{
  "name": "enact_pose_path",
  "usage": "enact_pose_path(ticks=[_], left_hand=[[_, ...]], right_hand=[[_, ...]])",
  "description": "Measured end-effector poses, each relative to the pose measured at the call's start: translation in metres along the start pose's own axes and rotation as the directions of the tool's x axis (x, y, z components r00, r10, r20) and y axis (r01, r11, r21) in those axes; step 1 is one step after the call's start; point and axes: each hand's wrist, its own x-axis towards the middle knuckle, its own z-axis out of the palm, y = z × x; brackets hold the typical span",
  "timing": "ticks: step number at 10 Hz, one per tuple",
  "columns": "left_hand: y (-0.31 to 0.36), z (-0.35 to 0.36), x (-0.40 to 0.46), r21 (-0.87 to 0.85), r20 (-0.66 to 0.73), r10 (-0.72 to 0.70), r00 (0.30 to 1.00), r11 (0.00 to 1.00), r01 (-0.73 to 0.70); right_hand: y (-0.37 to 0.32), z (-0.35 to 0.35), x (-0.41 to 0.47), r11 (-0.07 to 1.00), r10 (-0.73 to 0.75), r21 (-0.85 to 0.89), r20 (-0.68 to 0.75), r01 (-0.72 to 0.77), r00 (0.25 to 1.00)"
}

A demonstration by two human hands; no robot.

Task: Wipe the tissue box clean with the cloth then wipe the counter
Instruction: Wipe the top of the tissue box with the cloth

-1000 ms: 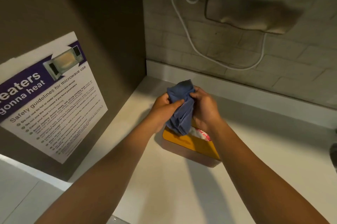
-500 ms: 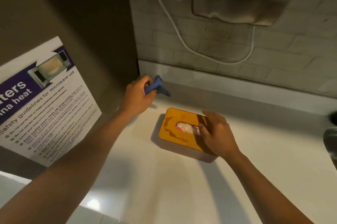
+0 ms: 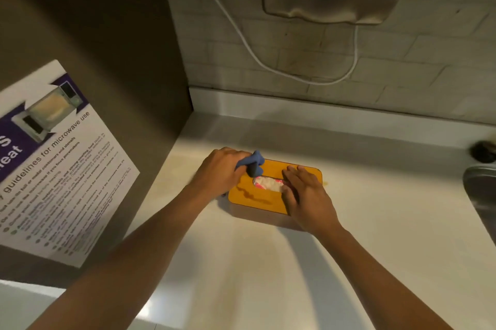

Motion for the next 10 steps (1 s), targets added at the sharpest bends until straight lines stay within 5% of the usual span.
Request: enact_pose_path(ticks=[1, 2, 3, 7, 9, 10], left_hand=[[-0.001, -0.001, 0.017, 0.053, -0.135, -0.141, 0.981, 0.987, 0.149], [-0.001, -0.004, 0.033, -0.024, -0.092, -0.084, 0.992, 0.996, 0.082], [0.005, 0.001, 0.032, -0.007, 0.13, 0.096, 0.987, 0.995, -0.096], [0.032, -0.015, -0.046, 0.024, -0.059, 0.369, 0.928, 0.929, -0.368], [0.027, -0.002, -0.049, 0.142, 0.026, -0.09, 0.996, 0.986, 0.086], [0.036, -0.003, -0.028, 0.085, 0.167, -0.068, 0.984, 0.995, 0.054]], right_hand=[[0.001, 0.0, 0.0, 1.0, -0.004, 0.008, 0.007, 0.004, 1.0], [0.004, 0.0, 0.0, 1.0, -0.01, 0.007, 0.017, 0.01, 1.0], [0.003, 0.0, 0.0, 1.0, 0.002, 0.021, 0.004, -0.002, 1.0], [0.001, -0.001, -0.002, 0.999, 0.005, 0.035, -0.019, -0.004, 1.0], [0.0, -0.002, -0.002, 0.999, -0.006, 0.031, -0.005, 0.006, 1.0], [0.0, -0.003, -0.001, 0.999, -0.014, 0.043, 0.003, 0.014, 1.0]])
